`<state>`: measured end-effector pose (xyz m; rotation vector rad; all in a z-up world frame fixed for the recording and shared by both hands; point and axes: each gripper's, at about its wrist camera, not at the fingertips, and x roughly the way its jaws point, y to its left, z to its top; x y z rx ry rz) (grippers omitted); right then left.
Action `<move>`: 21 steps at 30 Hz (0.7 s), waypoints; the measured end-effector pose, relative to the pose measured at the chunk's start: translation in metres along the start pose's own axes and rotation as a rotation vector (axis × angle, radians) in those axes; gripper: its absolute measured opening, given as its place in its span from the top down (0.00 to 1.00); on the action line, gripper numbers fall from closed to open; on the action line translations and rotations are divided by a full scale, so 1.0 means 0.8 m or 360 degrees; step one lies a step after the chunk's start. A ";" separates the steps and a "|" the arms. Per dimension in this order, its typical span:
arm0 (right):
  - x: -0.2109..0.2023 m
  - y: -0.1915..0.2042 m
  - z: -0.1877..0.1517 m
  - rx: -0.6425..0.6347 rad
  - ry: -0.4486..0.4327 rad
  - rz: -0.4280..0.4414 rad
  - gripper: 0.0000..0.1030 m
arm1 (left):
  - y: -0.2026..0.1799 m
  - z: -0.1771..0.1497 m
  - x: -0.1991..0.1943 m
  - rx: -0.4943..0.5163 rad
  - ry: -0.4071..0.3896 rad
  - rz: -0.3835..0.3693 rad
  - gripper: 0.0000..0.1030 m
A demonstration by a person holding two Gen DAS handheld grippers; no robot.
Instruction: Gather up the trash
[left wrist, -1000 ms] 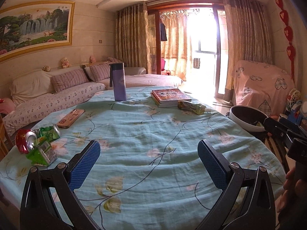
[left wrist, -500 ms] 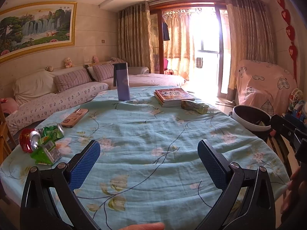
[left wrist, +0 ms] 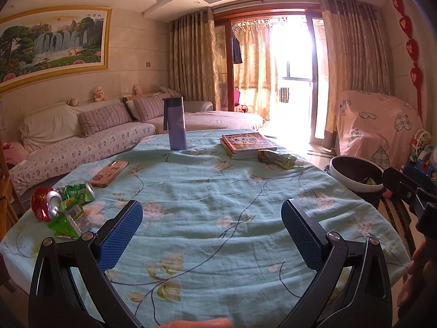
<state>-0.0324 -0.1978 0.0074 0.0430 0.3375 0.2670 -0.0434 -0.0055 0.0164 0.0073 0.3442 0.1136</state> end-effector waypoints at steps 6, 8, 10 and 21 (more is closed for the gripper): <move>0.000 0.000 0.000 0.0005 0.0005 0.0003 0.00 | 0.001 0.000 0.001 -0.0014 0.0010 -0.0008 0.00; -0.001 0.001 0.000 0.0006 0.0003 0.0006 0.00 | 0.001 -0.001 0.001 -0.0014 0.0010 -0.0012 0.00; -0.002 0.001 0.001 0.0004 -0.0005 0.0007 0.00 | 0.001 -0.001 0.001 -0.0013 0.0009 -0.0014 0.00; -0.002 0.003 0.003 -0.0003 0.0005 0.0002 0.00 | 0.000 -0.001 0.003 0.0003 0.0012 -0.0013 0.00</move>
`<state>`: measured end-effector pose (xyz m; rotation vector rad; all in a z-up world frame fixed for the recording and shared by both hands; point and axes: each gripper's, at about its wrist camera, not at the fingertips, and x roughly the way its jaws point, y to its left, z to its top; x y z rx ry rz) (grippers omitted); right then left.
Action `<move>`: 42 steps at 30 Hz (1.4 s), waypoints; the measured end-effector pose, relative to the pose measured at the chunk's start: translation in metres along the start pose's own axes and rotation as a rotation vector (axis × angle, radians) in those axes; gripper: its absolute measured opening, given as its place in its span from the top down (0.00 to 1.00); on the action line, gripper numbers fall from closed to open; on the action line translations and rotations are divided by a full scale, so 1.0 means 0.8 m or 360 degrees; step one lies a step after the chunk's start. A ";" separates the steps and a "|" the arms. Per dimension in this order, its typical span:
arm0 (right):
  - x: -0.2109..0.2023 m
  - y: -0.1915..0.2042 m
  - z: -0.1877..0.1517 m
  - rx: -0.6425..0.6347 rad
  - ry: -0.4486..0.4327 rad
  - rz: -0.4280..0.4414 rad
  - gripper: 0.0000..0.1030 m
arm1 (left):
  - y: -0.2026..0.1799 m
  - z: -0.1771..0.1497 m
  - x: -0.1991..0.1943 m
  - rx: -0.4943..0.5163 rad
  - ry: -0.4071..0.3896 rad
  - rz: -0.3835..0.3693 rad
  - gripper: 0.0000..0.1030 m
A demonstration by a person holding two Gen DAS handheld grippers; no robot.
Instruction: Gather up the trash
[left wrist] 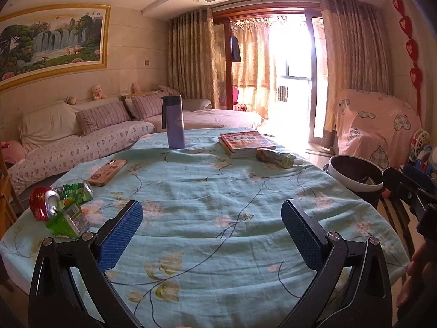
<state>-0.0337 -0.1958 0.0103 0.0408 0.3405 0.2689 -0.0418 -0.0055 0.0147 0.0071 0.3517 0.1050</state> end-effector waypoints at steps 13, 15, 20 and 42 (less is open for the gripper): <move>-0.002 -0.003 0.002 0.0015 0.0003 0.0002 0.00 | -0.004 0.000 0.002 0.0011 0.0007 -0.0005 0.00; -0.002 -0.004 0.002 0.0020 0.0006 0.0002 0.00 | -0.005 0.000 0.003 0.0015 0.0010 -0.0004 0.00; 0.000 -0.003 0.001 0.0017 0.0012 0.0004 0.00 | -0.006 -0.001 0.005 0.0007 0.0011 -0.0004 0.00; 0.002 -0.005 -0.005 0.0023 0.0030 0.0015 0.00 | -0.008 -0.004 0.014 0.0028 0.0048 -0.0014 0.00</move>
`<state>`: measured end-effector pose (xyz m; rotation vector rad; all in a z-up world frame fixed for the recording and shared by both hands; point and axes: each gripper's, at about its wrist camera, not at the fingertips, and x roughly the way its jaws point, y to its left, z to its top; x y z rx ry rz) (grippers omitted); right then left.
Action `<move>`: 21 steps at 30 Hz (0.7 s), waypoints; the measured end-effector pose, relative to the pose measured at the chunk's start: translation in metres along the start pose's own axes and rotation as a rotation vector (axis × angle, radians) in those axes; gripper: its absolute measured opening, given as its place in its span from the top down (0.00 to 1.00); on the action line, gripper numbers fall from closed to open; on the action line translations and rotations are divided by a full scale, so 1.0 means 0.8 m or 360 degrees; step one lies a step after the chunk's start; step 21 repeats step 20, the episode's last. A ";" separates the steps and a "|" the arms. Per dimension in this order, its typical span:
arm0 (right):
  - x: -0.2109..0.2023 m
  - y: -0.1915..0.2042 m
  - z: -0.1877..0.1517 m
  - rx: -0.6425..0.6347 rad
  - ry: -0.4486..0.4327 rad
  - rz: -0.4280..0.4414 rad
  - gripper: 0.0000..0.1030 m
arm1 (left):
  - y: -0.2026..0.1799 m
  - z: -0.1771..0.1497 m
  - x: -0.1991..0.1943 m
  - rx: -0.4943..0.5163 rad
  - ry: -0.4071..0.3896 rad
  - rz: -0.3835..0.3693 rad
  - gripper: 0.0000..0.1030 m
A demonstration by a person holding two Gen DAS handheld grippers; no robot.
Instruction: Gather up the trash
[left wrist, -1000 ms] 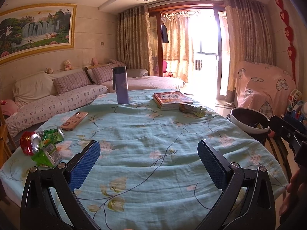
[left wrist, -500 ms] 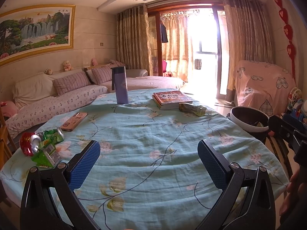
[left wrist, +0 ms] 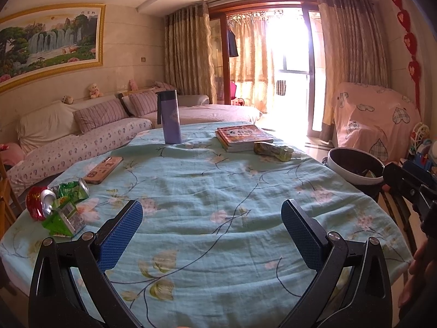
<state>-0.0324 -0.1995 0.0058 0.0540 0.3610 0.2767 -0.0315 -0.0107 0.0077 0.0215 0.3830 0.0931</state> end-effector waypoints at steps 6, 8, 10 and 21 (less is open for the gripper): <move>0.005 -0.003 -0.001 0.0012 0.0028 -0.0010 0.00 | -0.002 -0.001 0.007 -0.0004 0.0032 -0.0021 0.00; 0.007 -0.005 -0.002 0.0020 0.0037 -0.0020 0.00 | -0.003 -0.001 0.010 -0.0013 0.0050 -0.0032 0.00; 0.011 -0.007 -0.003 0.0029 0.0058 -0.0021 0.00 | -0.005 -0.002 0.014 -0.0015 0.0068 -0.0046 0.00; 0.048 -0.022 -0.008 0.0056 0.0218 -0.0058 0.00 | -0.015 -0.001 0.049 -0.0015 0.0166 -0.0092 0.00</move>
